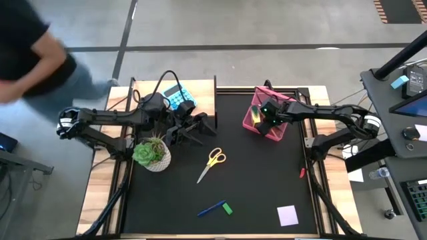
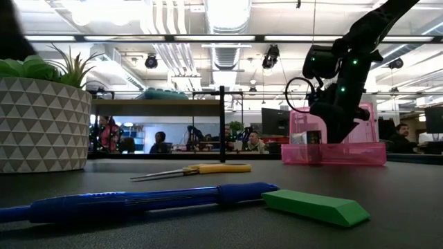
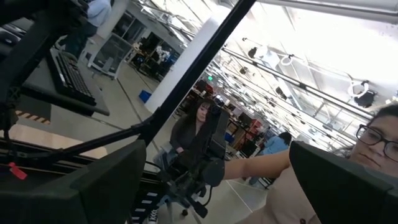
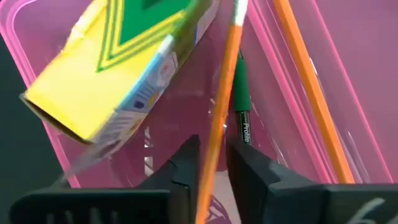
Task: Pack school essentials
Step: Put the yellow pencil into the pink supply box, then put the yellow scissors into the pink supply box
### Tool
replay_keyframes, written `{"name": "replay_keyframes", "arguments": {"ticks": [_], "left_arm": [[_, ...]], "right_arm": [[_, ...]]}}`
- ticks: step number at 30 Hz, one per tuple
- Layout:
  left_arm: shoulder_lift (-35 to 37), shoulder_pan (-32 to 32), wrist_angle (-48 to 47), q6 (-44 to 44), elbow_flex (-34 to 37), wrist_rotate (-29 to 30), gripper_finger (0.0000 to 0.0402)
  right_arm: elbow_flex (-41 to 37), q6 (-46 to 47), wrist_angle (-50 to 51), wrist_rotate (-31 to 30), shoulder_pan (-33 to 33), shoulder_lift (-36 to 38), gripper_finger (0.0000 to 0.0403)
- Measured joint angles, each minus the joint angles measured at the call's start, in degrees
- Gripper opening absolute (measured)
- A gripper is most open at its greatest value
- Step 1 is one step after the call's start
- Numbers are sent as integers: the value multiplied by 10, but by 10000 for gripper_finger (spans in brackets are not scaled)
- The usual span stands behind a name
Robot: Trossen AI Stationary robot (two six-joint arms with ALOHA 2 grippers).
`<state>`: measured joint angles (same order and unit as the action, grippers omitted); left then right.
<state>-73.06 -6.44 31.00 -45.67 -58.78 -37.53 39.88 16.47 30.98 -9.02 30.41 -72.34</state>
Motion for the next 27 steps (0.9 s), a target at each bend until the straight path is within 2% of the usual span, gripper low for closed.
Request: {"name": "replay_keyframes", "arguments": {"ticks": [8, 13, 21, 27], "left_arm": [[0, 0, 0, -1, 0, -3, 380], [0, 0, -5, -4, 1, -9, 380], [0, 1, -65, -4, 0, -2, 380], [0, 20, -148, 1, -2, 34, 380]], "right_arm": [[5, 0, 11, 0, 0, 1, 129], [45, 0, 50, -1, 0, 12, 151], [117, 28, 132, 0, -13, 39, 151], [150, 71, 161, 0, -69, 61, 139]]}}
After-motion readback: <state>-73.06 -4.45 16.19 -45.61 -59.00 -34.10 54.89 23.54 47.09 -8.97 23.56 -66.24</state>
